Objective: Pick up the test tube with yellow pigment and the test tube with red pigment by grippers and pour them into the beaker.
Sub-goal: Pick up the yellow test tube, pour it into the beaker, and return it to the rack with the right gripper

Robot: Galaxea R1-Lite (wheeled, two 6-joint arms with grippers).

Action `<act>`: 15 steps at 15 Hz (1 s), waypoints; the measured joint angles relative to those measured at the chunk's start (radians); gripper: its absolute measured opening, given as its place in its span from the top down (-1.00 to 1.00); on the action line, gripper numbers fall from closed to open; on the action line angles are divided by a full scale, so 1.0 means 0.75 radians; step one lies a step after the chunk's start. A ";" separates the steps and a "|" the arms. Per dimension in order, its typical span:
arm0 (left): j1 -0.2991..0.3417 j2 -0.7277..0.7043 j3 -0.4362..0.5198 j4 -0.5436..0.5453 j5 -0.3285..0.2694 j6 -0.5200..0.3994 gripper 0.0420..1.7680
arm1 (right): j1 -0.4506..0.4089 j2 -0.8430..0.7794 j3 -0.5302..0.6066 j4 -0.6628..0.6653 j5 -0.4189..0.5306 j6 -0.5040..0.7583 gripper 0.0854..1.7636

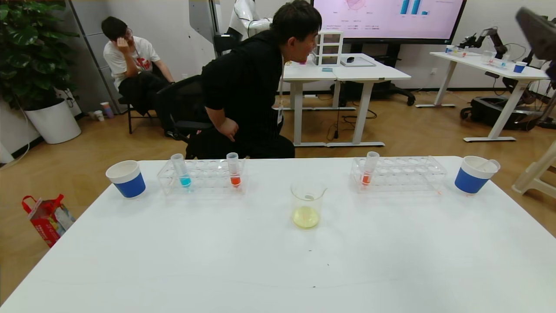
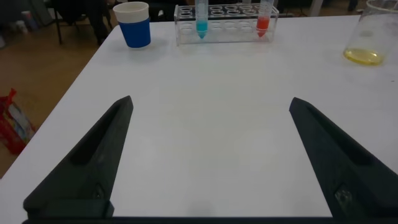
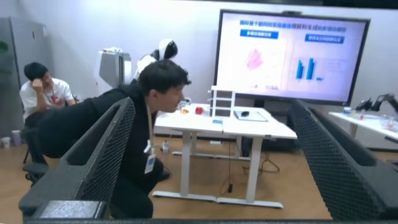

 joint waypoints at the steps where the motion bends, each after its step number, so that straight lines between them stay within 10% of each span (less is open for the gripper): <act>1: 0.000 0.000 0.000 0.001 0.000 -0.001 -0.98 | 0.000 -0.125 0.061 0.035 0.003 -0.007 -0.97; 15: 0.000 0.000 0.000 0.000 0.000 0.000 -0.98 | -0.066 -1.651 0.462 1.242 0.037 -0.117 -0.97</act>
